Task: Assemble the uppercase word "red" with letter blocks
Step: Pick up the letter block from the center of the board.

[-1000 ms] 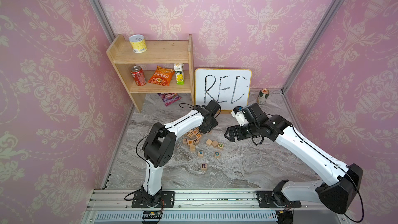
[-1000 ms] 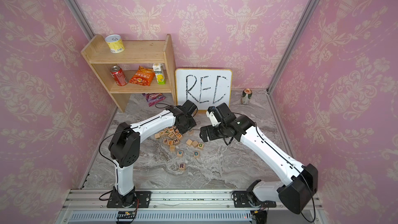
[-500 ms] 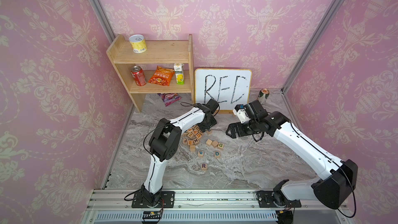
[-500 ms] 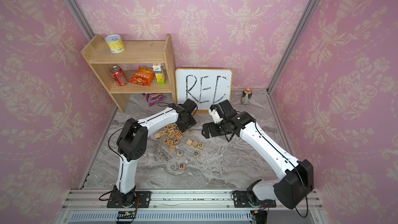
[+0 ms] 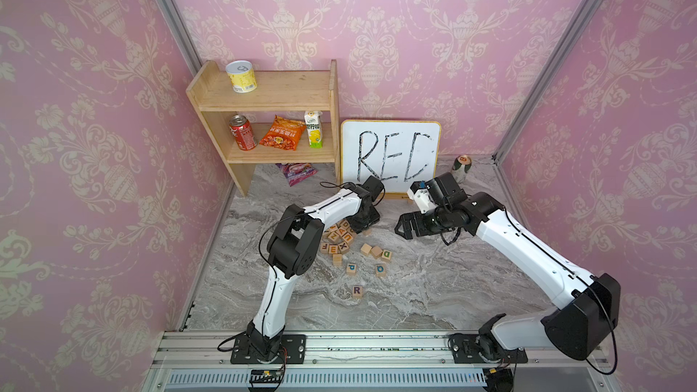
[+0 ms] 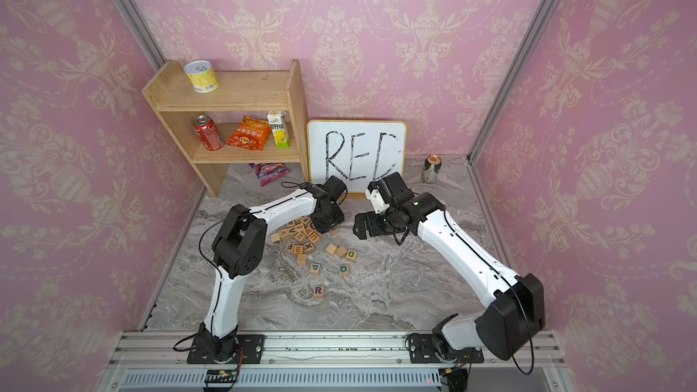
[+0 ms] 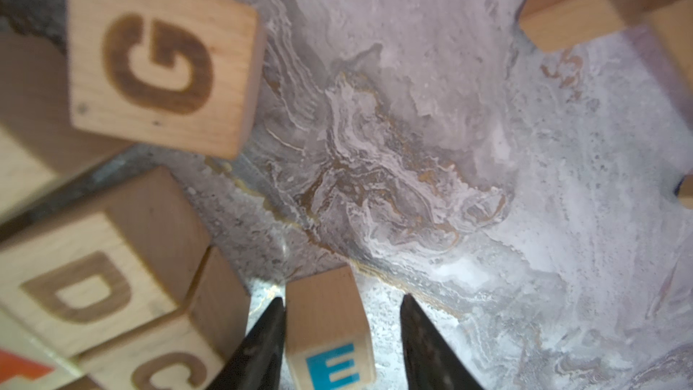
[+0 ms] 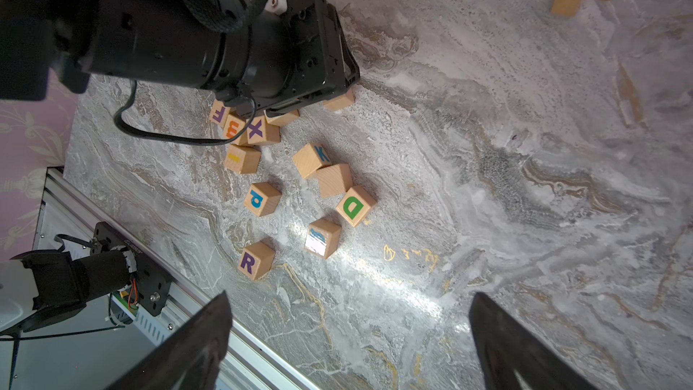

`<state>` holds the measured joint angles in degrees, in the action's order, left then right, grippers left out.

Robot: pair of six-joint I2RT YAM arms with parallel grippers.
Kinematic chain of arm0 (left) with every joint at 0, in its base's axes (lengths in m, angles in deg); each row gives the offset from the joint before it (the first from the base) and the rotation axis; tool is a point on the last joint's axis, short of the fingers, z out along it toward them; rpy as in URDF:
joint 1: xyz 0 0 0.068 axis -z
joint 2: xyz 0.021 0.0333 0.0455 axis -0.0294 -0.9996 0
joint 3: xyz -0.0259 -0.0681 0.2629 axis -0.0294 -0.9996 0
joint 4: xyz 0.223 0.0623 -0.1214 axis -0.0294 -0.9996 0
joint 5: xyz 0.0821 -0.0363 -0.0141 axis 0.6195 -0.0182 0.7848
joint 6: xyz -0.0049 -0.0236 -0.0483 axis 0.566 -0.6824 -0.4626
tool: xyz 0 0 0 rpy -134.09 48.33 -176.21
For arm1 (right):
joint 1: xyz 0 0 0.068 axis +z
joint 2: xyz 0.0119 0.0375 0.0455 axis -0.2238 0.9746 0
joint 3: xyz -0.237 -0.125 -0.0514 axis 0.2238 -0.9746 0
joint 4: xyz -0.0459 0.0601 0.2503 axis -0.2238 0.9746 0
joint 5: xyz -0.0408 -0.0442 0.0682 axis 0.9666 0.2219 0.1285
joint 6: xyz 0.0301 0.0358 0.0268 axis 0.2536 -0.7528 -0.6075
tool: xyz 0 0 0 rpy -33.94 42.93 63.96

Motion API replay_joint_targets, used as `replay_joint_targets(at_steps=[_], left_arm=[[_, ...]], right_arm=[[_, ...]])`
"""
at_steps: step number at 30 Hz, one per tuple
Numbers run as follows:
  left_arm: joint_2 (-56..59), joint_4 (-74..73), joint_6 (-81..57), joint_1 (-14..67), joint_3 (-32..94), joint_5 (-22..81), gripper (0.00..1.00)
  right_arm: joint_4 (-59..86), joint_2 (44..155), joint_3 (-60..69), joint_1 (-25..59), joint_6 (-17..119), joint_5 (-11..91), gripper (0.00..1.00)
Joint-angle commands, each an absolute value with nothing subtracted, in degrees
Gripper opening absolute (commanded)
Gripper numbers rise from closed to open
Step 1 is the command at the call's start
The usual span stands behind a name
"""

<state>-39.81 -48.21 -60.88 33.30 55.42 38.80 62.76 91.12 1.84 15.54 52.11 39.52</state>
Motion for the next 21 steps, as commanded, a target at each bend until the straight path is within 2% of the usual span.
replay_joint_targets(at_steps=[1,4,12,18,21], left_arm=[[-41.48,-49.31,-58.96,32.85,56.57,37.55,0.46],[-41.57,-48.97,-58.44,32.85,56.38,36.94,0.45],[-41.14,-50.05,-55.78,32.85,56.65,36.77,0.26],[-39.52,-52.77,-52.65,32.94,56.71,38.01,0.23],[-38.37,-54.05,-51.08,33.03,56.81,38.93,0.19]], right_arm=[[62.8,91.84,3.78,15.06,53.23,38.81,1.0],[62.98,92.0,4.1,14.85,53.3,39.02,1.0],[63.16,91.77,4.38,14.62,53.17,39.26,1.0],[62.91,90.36,3.66,14.57,52.02,39.13,1.0],[62.55,89.35,2.86,14.58,51.13,38.92,1.0]])
